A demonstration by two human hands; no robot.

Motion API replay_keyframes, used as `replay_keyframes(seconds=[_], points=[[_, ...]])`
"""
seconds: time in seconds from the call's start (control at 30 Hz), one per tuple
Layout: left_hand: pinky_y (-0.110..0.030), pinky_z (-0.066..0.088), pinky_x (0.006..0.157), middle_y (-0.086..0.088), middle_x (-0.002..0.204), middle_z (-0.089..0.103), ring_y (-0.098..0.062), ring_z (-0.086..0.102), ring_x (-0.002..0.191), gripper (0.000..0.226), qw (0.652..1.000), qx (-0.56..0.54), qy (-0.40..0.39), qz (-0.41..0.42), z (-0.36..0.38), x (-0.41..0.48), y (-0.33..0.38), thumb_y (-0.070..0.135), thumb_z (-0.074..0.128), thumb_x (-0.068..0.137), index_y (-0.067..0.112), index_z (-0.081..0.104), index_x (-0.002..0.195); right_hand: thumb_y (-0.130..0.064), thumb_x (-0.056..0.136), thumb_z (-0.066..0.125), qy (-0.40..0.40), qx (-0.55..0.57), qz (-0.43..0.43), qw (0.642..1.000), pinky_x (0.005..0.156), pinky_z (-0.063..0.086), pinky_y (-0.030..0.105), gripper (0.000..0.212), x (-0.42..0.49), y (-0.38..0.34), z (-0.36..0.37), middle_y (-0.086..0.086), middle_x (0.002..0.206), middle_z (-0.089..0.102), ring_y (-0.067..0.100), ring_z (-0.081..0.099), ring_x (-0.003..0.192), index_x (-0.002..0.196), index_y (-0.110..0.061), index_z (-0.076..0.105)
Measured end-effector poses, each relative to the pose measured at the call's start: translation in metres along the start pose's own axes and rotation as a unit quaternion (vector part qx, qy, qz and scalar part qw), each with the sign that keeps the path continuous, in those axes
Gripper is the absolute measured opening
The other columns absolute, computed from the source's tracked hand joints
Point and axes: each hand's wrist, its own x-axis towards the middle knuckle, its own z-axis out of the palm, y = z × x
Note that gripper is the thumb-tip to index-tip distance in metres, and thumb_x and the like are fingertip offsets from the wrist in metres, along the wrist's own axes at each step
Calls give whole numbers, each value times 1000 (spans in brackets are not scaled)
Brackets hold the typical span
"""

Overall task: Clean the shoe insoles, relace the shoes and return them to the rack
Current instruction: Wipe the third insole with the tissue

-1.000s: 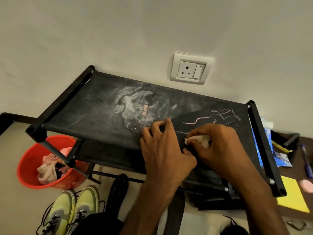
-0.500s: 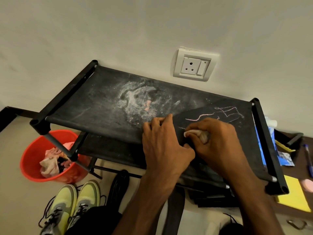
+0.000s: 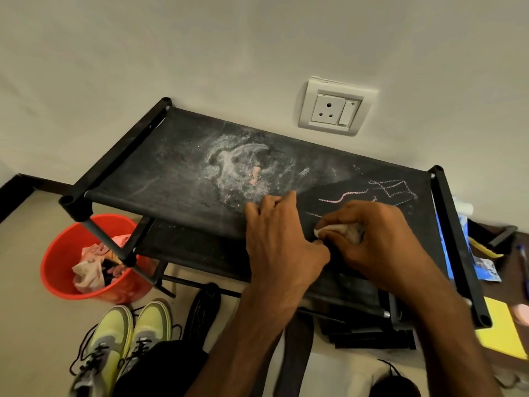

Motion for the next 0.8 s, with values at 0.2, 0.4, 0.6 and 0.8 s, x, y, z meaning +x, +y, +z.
replay_keyframes(seconds=[0.2,0.4,0.6,0.8], points=[[-19,26,96,7,139,45,-15,30,126,91,1000,3,7,-2,2,1,1,43,82,75,28,36,152,-30,81,83,21,18,42,999,76,59,40,11,-4,5,-5,-22,88,73,2,69,85,87,-40,80],[-19,25,97,6,142,46,-17,32,129,93,1000,13,4,-2,1,2,-1,41,82,75,27,35,154,-30,84,81,88,-3,30,996,70,59,40,10,4,-2,11,-16,86,72,4,67,79,92,-36,80],[-23,30,103,6,141,45,-17,32,128,93,1000,13,3,1,-1,1,-1,45,83,75,27,35,153,-39,77,80,-26,-14,52,998,73,61,39,9,-5,6,-14,-21,83,74,1,69,80,86,-40,80],[-21,28,98,5,141,46,-17,33,128,92,1000,13,5,-4,2,1,1,39,82,75,26,35,153,-27,83,81,76,-3,39,996,72,60,44,13,7,1,9,-13,91,73,8,68,83,94,-34,80]])
